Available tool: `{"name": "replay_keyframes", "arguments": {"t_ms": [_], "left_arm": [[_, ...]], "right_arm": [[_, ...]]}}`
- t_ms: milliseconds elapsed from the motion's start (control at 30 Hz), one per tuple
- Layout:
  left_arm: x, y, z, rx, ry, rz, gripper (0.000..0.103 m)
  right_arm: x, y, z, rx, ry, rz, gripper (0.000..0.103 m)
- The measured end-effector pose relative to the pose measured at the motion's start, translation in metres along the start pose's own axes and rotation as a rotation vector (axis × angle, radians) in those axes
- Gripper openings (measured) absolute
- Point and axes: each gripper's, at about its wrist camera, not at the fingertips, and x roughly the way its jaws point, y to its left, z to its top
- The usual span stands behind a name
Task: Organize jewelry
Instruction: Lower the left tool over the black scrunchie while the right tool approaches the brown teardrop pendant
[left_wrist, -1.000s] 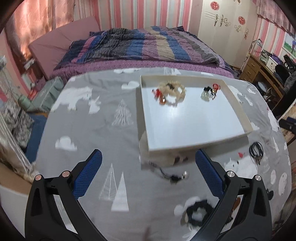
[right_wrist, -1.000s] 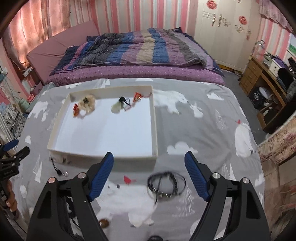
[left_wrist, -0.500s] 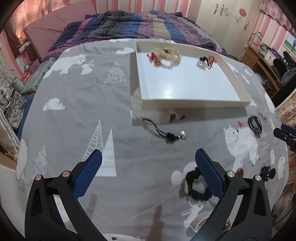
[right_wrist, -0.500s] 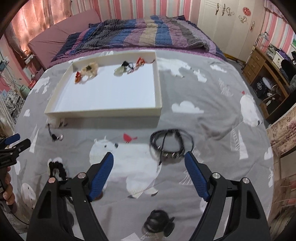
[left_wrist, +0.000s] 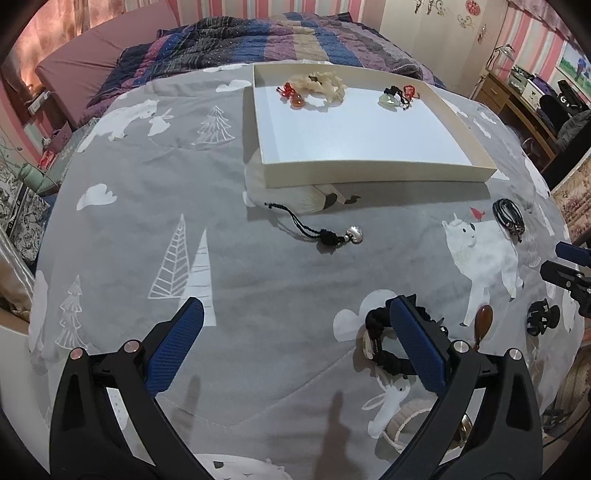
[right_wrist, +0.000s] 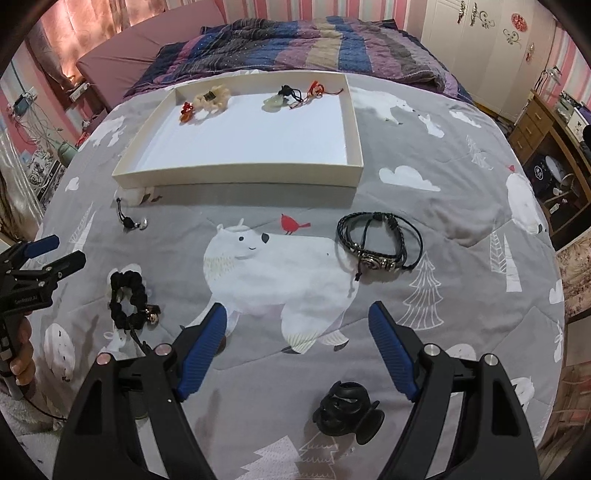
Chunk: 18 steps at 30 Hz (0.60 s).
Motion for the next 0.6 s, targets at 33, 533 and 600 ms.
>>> {"name": "replay_keyframes", "arguments": {"t_ms": [33, 533, 600], "left_arm": [[0.001, -0.001, -0.001, 0.0, 0.002, -0.001, 0.1], [0.018, -0.011, -0.011, 0.014, 0.038, -0.003, 0.1], [0.017, -0.012, -0.012, 0.02, 0.042, -0.004, 0.1]], "right_arm": [[0.001, -0.001, 0.0, 0.005, 0.001, 0.004, 0.079], [0.021, 0.001, -0.017, 0.024, 0.033, 0.019, 0.079], [0.024, 0.003, -0.018, 0.02, 0.048, 0.028, 0.079]]}}
